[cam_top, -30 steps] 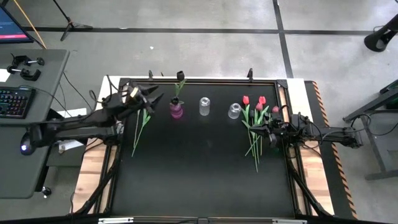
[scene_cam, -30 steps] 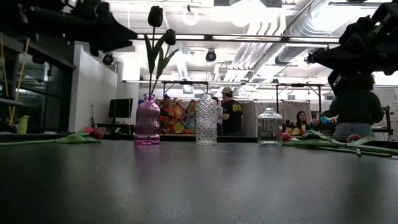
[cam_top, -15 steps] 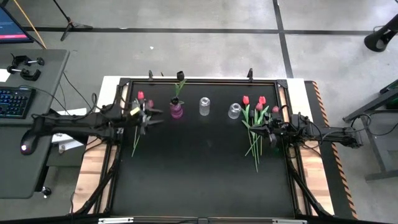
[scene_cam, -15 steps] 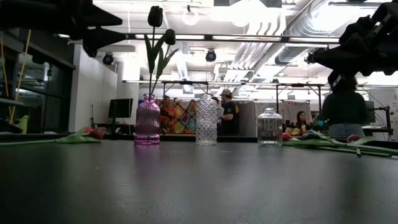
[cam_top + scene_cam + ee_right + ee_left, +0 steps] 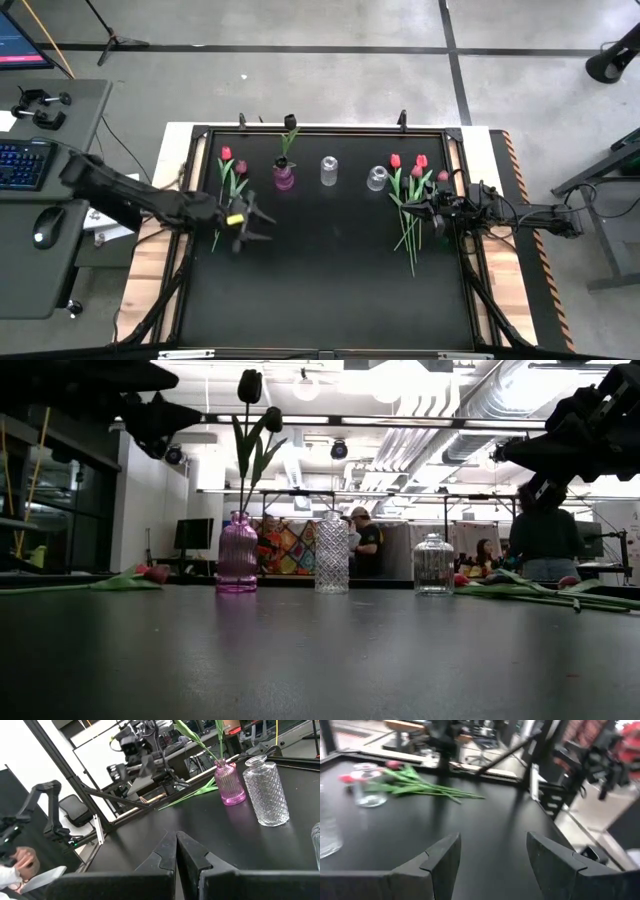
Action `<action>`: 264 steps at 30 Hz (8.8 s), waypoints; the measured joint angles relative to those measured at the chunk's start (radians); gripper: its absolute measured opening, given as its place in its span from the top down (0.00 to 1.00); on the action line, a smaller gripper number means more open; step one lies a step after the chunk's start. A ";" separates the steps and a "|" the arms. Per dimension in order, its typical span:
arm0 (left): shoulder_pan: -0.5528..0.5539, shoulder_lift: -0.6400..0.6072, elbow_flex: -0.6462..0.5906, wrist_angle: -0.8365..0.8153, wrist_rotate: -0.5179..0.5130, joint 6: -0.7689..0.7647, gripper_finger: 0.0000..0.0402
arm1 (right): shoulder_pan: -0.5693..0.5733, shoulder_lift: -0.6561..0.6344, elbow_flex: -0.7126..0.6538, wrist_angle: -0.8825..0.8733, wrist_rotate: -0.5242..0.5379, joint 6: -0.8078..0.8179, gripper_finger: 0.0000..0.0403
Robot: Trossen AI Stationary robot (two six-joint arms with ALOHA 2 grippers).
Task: Sort flowers into vase by color
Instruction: Put the black tulip into the violet vase
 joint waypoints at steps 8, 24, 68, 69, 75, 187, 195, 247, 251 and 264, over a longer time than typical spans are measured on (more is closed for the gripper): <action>-0.134 0.392 0.000 0.332 -0.010 0.030 0.47 | 0.000 0.000 0.000 0.000 0.000 0.000 1.00; -0.108 0.596 0.024 0.593 -0.259 0.144 0.47 | 0.000 0.000 0.000 0.000 0.000 0.000 1.00; -0.158 0.474 0.198 0.531 0.077 0.196 0.47 | 0.277 0.743 0.113 0.920 0.172 -0.141 1.00; -0.158 0.474 0.198 0.530 0.077 0.196 0.47 | 0.277 0.786 0.147 0.906 0.214 -0.152 1.00; -0.160 0.474 0.198 0.517 0.077 0.187 0.47 | 0.252 0.965 0.440 0.436 0.350 -0.226 1.00; -0.189 0.475 0.199 0.469 0.047 0.204 0.47 | 0.102 1.401 0.700 -0.884 0.283 0.559 0.97; -0.189 0.475 0.199 0.469 0.047 0.204 0.47 | 0.142 1.401 0.848 -1.097 0.358 0.558 0.99; -0.296 0.448 0.198 0.582 0.146 0.425 0.47 | -0.021 1.874 0.923 1.508 0.257 -0.747 1.00; -0.296 0.448 0.198 0.577 0.146 0.424 0.47 | -0.055 1.928 1.008 1.503 0.218 -0.734 1.00; -0.296 0.448 0.198 0.574 0.142 0.422 0.47 | -0.103 2.026 1.161 1.413 0.164 -0.674 1.00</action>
